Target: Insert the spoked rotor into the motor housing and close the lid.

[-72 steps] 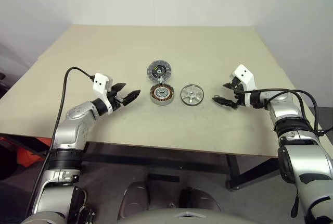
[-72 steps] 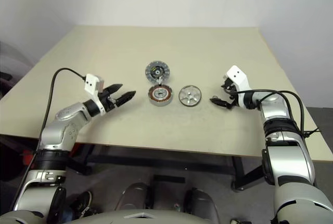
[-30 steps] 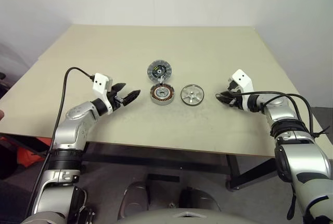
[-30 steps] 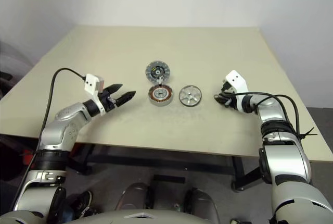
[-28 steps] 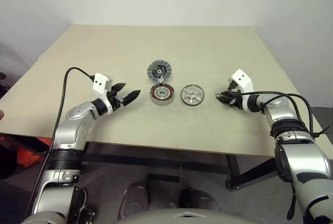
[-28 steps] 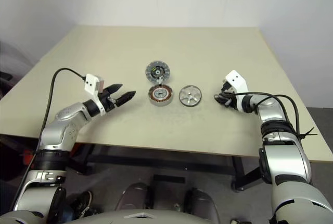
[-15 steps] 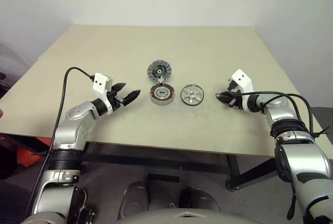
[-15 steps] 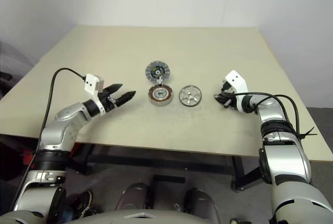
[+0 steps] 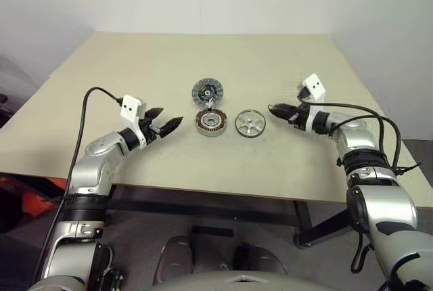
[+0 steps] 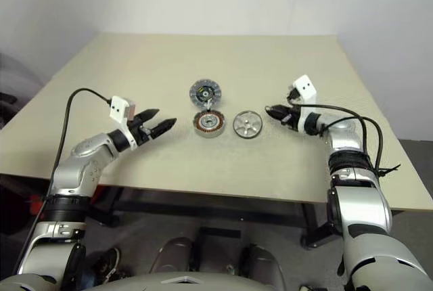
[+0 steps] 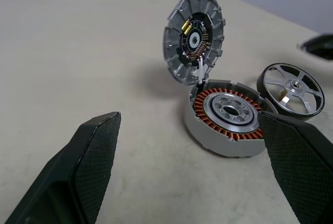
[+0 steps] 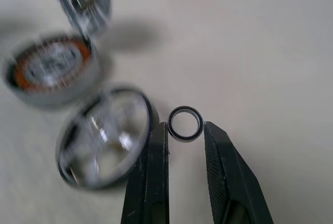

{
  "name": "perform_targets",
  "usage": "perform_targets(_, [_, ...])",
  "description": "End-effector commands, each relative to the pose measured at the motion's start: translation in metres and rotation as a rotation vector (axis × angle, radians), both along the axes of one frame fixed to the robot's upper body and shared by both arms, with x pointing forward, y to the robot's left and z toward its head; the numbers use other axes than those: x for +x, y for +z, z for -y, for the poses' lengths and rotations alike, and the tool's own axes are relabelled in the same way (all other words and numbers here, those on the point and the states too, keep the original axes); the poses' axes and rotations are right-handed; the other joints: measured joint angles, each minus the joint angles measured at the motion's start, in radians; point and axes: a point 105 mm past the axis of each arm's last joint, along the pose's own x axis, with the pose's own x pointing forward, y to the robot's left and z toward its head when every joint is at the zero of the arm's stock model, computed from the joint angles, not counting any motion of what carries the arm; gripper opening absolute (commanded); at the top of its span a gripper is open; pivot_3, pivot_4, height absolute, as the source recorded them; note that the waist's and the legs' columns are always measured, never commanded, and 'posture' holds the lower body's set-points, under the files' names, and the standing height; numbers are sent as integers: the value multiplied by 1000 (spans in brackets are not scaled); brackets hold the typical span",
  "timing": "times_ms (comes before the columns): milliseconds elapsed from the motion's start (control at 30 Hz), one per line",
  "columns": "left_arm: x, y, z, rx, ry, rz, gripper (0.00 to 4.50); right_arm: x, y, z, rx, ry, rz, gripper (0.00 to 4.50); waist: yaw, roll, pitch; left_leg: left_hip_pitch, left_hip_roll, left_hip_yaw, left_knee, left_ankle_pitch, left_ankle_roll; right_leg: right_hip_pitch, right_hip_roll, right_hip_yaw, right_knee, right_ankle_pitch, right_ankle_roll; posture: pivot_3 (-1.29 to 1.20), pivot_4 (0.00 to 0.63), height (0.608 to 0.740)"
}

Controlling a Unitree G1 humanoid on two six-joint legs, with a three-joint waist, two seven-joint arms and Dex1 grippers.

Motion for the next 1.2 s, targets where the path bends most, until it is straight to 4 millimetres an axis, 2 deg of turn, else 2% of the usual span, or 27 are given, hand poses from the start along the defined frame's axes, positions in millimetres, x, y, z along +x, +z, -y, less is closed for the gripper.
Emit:
perform_targets(33, [2, 14, 0, 10, -1, 56, 4500, -2, 36, -27, 48, 99, 108, 646, -1, 0, 0, 0, 0, 0, 0, 0, 0, 0, 0, 0, 0, 0, 0, 0, 0, 740])
perform_targets(267, [2, 13, 1, 9, -6, 55, 4500, -29, 38, -100, 72, 315, 110, 646, -2, 0, 0, 0, 0, 0, 0, 0, 0, 0, 0, 0, 0, 0, 0, 0, 0, 740])
perform_targets(367, [3, 14, 3, 9, -8, 57, 4500, -37, 30, -118, 64, 366, 89, 646, -1, 0, 0, 0, 0, 0, 0, 0, -1, 0, 0, 0, 0, 0, 0, 0, 0, 740])
perform_targets(500, [2, 14, 2, 8, -6, 58, 4500, -36, 19, -128, 43, 360, 64, 646, -1, 0, 0, 1, 0, 0, 0, 1, -3, 1, 0, 0, -1, 0, 0, 0, 0, 740])
perform_targets(833, [1, 13, 2, 14, -4, 57, 4500, -12, 9, -154, 10, 323, 42, 646, -10, 0, 0, 2, 0, 0, -2, 3, -6, 1, 0, 0, -1, 0, 0, 0, 0, 740])
perform_targets(1033, [-1, 13, -1, 16, 5, 58, 4500, -7, 1, -167, 0, 319, 22, 646, -11, 0, 0, 1, 0, 0, -2, 3, -6, 1, 0, 0, -1, 1, -1, 0, 0, 740])
perform_targets(1200, [-1, 14, -3, 18, 11, 60, 4500, -4, -10, -168, -23, 292, 1, 646, -14, 0, 0, 1, 0, 0, -2, 3, -6, 1, 0, 0, 0, 3, -6, 0, 0, 740])
